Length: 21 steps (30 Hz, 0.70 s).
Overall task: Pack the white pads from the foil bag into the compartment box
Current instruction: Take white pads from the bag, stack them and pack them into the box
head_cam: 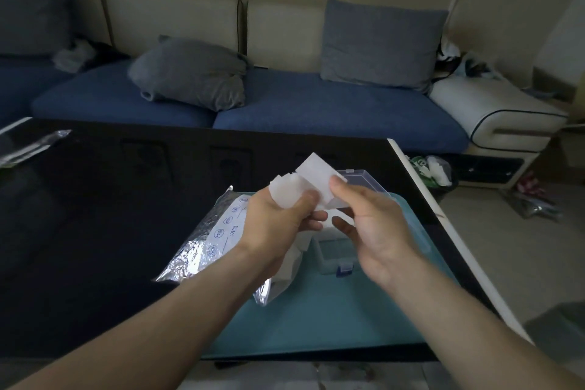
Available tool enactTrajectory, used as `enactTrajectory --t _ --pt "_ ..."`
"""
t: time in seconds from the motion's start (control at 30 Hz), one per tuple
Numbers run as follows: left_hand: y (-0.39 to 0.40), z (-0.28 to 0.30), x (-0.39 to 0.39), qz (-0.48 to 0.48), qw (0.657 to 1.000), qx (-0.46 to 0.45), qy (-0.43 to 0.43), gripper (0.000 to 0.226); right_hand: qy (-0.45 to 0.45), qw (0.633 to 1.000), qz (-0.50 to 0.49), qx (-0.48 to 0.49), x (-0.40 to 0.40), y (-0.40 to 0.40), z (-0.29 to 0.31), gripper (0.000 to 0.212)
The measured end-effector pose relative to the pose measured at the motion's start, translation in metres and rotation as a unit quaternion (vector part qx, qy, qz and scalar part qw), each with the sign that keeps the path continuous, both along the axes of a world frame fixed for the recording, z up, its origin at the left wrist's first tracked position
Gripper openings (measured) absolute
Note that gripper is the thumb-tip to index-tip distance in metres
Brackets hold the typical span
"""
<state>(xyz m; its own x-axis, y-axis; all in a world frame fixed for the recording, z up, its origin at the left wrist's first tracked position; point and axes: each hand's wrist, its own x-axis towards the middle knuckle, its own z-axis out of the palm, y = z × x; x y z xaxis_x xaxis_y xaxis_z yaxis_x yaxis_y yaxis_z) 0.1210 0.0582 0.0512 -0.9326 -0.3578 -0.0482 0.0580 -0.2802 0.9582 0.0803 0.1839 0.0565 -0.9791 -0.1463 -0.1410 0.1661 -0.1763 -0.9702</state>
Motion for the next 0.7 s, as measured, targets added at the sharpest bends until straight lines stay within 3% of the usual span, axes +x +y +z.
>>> enactTrajectory --t 0.3,0.5,0.63,0.7 --pt "0.004 -0.003 0.004 -0.016 1.000 -0.008 0.015 0.015 0.004 1.000 -0.017 0.003 0.004 -0.011 -0.008 0.026" --pt "-0.003 0.001 0.006 -0.036 0.999 -0.033 0.007 0.015 0.140 0.979 -0.012 0.149 -0.002 0.000 -0.004 0.008" --pt "-0.009 -0.001 0.005 -0.026 0.998 -0.054 -0.020 0.007 0.102 0.992 -0.026 0.065 -0.012 0.011 0.010 0.005" --pt "-0.011 -0.002 0.005 -0.024 0.996 -0.077 -0.025 0.006 0.092 0.995 0.032 0.039 -0.018 0.022 0.017 0.005"
